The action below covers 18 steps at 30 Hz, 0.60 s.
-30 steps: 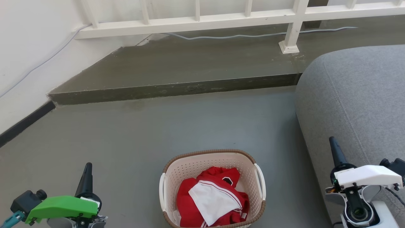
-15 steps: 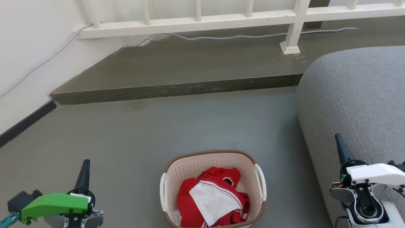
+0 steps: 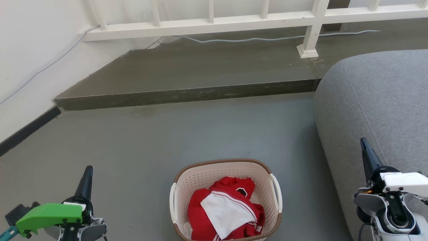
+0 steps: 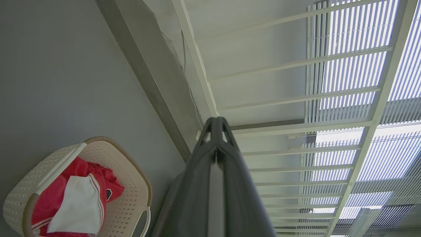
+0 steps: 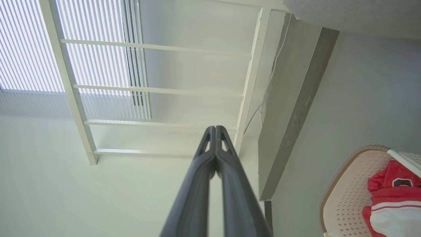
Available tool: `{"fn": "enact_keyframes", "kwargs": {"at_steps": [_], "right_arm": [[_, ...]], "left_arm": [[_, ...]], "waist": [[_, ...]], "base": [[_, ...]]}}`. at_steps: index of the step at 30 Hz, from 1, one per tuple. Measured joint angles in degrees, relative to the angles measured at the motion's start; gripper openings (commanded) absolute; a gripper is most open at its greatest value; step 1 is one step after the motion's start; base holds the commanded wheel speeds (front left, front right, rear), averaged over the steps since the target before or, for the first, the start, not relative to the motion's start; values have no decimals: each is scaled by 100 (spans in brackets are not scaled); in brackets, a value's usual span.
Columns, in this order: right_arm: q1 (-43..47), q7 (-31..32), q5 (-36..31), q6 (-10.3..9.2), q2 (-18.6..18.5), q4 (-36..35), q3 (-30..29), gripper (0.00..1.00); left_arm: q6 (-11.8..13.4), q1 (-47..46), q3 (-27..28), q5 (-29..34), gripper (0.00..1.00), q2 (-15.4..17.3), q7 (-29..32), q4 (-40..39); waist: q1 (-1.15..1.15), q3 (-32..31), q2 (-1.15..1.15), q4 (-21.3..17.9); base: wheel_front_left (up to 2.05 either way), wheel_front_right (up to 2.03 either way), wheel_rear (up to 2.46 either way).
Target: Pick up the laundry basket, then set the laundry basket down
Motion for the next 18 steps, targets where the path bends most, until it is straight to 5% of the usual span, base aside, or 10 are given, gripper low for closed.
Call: {"fn": "enact_keyframes", "kwargs": {"at_steps": [18], "right_arm": [[-9, 210, 770, 19, 7, -14, -188, 0]], "left_arm": [[-8, -108, 105, -747, 0, 0, 223, 62]], "waist": [[0, -7, 0, 16]], "base": [[0, 0, 0]]}}
